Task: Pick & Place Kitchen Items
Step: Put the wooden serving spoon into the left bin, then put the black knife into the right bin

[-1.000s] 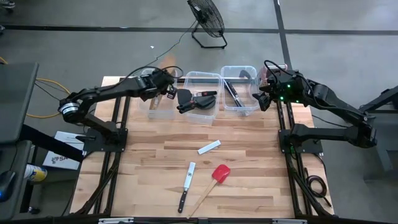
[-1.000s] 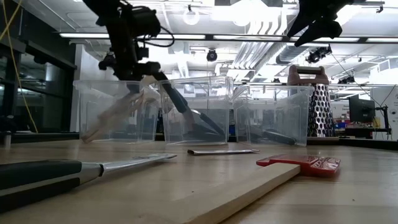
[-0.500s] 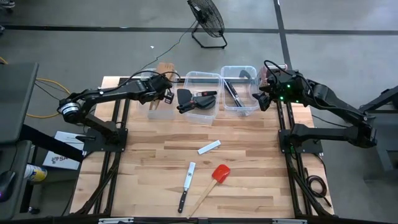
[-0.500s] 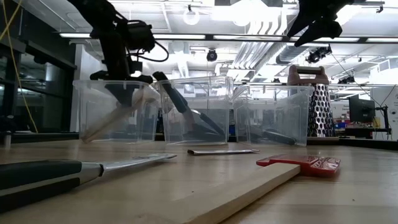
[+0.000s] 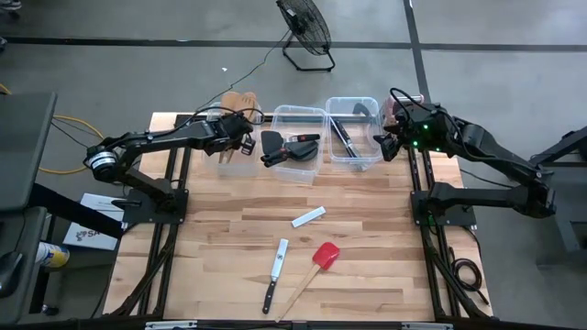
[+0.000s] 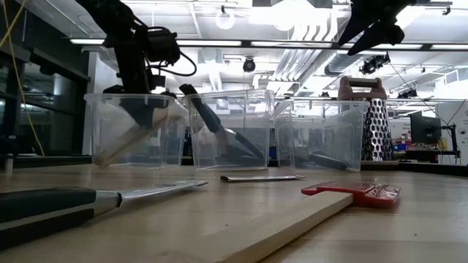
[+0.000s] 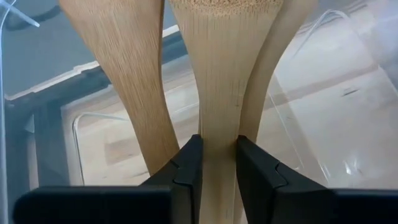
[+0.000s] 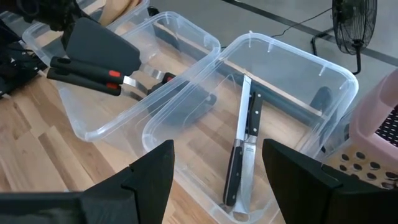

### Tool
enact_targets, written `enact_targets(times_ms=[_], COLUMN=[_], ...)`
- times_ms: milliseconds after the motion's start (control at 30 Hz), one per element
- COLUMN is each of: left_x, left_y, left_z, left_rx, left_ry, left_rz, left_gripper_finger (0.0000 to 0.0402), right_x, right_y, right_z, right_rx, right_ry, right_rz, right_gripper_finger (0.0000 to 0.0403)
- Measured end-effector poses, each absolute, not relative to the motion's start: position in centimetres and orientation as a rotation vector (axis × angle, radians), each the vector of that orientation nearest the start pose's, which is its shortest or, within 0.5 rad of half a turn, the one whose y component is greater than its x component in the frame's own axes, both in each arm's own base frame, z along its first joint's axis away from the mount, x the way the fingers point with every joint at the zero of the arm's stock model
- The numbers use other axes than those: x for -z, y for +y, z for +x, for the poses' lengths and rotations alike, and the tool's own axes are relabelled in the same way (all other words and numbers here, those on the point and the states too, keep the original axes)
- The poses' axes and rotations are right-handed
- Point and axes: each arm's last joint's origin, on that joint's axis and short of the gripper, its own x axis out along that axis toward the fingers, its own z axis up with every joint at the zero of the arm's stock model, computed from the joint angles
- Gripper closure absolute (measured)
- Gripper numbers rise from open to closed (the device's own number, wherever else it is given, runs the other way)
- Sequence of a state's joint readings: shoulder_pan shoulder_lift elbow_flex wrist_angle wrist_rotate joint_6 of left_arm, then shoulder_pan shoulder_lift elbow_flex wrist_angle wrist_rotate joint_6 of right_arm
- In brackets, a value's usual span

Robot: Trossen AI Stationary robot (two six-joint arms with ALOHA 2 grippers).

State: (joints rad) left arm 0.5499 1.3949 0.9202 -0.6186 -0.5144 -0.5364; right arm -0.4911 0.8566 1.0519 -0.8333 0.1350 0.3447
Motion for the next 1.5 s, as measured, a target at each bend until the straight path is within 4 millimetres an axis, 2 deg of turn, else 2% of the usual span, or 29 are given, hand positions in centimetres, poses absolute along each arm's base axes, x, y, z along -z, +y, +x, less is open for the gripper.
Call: enact_targets(times_ms=[167,267,700,1100,1500], left_x=[-22.0,-22.0,-22.5,-26.8,-32.4], left_y=[14.8,14.9,14.7,14.3,13.5], left_z=[21.5,21.5,21.3,20.7,20.2], left_rx=[-1.226,-1.227,-1.216,-1.15,-1.078], left_ry=[0.888,0.88,0.86,0.834,0.753], left_rz=[-0.449,-0.448,-0.446,-0.41,-0.446], left_gripper_finger=[0.0269,0.0246,0.0237,0.0236,0.0236], right_x=[-35.2,-35.2,-35.2,-35.2,-35.2], right_y=[-7.6,-7.6,-7.6,-7.6,-7.5], right_z=[13.3,13.3,13.3,13.3,13.3], right_rx=[0.718,0.721,0.726,0.726,0.709], right_ry=[0.521,0.52,0.514,0.515,0.523], right_rz=[0.457,0.463,0.481,0.481,0.468], right_gripper_finger=[0.0167,0.0167,0.0167,0.0167,0.0167])
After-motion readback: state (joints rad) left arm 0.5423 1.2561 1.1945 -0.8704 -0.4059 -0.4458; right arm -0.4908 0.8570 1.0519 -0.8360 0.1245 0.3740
